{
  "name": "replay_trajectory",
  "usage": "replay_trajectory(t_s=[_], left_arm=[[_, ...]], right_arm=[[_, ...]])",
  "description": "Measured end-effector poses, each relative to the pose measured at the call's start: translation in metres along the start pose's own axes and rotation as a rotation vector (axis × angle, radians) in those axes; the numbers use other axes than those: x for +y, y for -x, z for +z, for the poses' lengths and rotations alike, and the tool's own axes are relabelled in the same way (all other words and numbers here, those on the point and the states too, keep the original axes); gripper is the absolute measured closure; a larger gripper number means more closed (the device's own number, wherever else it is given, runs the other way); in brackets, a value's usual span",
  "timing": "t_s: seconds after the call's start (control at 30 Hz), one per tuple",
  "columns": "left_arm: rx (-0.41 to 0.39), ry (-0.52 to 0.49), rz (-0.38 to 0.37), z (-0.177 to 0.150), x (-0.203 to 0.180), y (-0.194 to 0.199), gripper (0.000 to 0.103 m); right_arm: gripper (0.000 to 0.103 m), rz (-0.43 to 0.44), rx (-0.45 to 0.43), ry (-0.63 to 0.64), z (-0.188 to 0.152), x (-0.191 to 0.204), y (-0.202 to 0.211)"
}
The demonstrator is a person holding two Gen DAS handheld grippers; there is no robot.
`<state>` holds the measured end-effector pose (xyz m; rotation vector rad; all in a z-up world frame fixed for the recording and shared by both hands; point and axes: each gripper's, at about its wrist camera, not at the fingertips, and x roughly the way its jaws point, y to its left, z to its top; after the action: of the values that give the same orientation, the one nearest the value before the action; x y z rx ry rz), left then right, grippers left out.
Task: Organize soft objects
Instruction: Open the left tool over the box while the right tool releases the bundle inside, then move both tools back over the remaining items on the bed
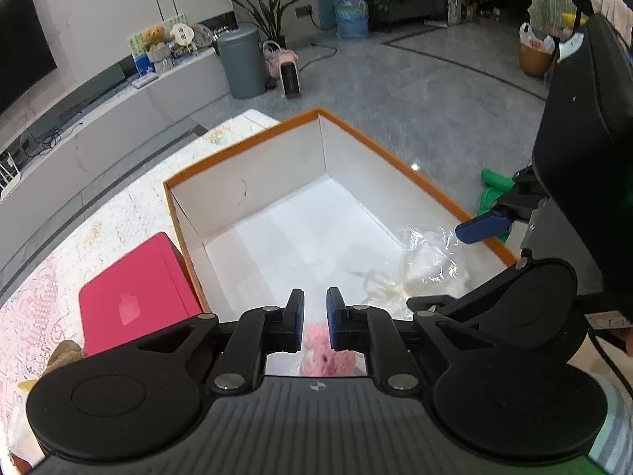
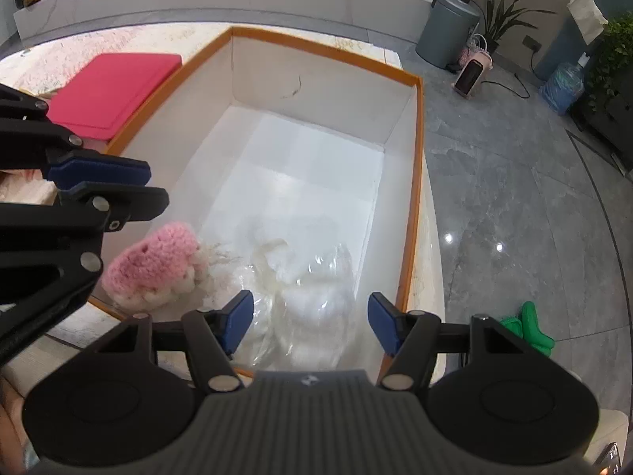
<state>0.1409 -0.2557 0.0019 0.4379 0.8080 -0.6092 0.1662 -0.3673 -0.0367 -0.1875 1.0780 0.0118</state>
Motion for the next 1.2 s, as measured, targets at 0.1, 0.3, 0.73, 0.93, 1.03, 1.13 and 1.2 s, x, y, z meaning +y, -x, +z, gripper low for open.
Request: replay_trajectory(t_s=[0.1,0.3,0.73,0.93,1.03,1.13,1.2], left_arm=[[-0.028,0.001,-0.002,0.002,0.001,0.01,0.088],[-0.101,0.034,0.025,-0.001,0.005,0.038,0.088],[-0.294,0.092,0.101,-0.033,0.018,0.103,0.088],[-0.341,0.133,0.194,-0.055,0.027,0.119,0.087],[-0.342,0.139,0.233,-0.07,0.033,0.119,0.086],[-0.324,0.159,0.261,-0.084,0.04,0.118,0.086],[-0.304,0.198,0.261,-0.093,0.048,0.115,0.086]], right_arm=[[0.038,-0.006,-0.023,-0.006,0.0,0.002,0.009],[0.038,-0.018,-0.077,-0.028,-0.005,0.004,0.03],[0.036,0.036,-0.278,-0.163,-0.028,0.036,0.084],[0.036,0.029,-0.35,-0.196,-0.043,0.064,0.098],[0.036,0.032,-0.376,-0.205,-0.049,0.08,0.103],[0.036,0.051,-0.393,-0.208,-0.054,0.094,0.103],[0.036,0.057,-0.408,-0.21,-0.058,0.104,0.102]])
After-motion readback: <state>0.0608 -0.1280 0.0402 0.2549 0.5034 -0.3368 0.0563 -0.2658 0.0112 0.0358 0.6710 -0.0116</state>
